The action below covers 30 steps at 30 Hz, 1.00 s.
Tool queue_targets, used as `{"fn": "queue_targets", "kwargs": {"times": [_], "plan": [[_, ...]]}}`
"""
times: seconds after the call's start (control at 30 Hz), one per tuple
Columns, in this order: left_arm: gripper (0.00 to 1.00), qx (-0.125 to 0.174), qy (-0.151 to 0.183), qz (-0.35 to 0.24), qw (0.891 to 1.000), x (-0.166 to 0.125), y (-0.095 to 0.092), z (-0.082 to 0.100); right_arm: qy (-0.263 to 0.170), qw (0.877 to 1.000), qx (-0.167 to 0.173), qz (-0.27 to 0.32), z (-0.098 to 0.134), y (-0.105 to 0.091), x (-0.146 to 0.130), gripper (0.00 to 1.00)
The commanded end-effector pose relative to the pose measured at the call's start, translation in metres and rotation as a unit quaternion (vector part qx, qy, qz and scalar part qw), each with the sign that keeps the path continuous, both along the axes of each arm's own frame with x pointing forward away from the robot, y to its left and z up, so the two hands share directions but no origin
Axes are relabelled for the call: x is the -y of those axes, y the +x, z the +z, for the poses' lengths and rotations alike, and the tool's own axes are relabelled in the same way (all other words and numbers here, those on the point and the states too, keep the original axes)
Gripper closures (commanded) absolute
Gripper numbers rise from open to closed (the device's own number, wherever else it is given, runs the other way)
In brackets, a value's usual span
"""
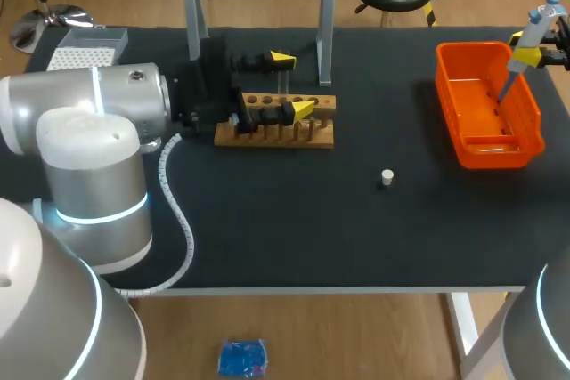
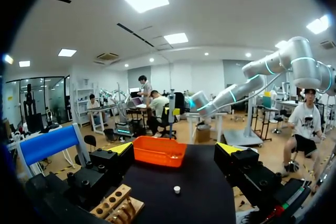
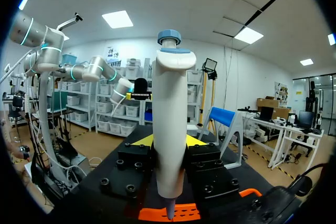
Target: Invert the test tube, pick up the pipette, mount the tip to pipette, aspirate from beaker and dispense into the tube, eject the tip, return the pipette, and cap with the stopper.
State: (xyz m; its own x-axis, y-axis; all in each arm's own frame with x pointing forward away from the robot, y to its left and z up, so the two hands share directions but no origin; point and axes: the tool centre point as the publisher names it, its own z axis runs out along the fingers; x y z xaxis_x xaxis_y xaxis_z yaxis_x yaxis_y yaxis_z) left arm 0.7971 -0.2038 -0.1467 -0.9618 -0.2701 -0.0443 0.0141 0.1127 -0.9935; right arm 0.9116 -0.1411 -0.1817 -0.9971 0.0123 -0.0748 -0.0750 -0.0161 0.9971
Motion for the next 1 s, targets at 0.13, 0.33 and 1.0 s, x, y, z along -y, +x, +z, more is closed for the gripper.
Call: {"fn": "queue_targets", "kwargs": {"times": [0.13,0.33,1.0], "plan": [[0.0,0.001,0.0,0.001,1.0,0.001,0.0,-0.001,-0.006,1.0,0.005,0.016,0.014,-0.014,-0.017,1.0],[0.0,0.001,0.0,0.001,1.0,0.001,0.0,-0.001,-0.026,0.999,0.002,0.032,0.029,-0.03,-0.04,1.0],[0.0,0.001,0.0,0.001,1.0,0.001,0.0,-0.001,-0.036,0.999,0.02,0.009,0.046,-0.104,-0.123,1.0]]}}
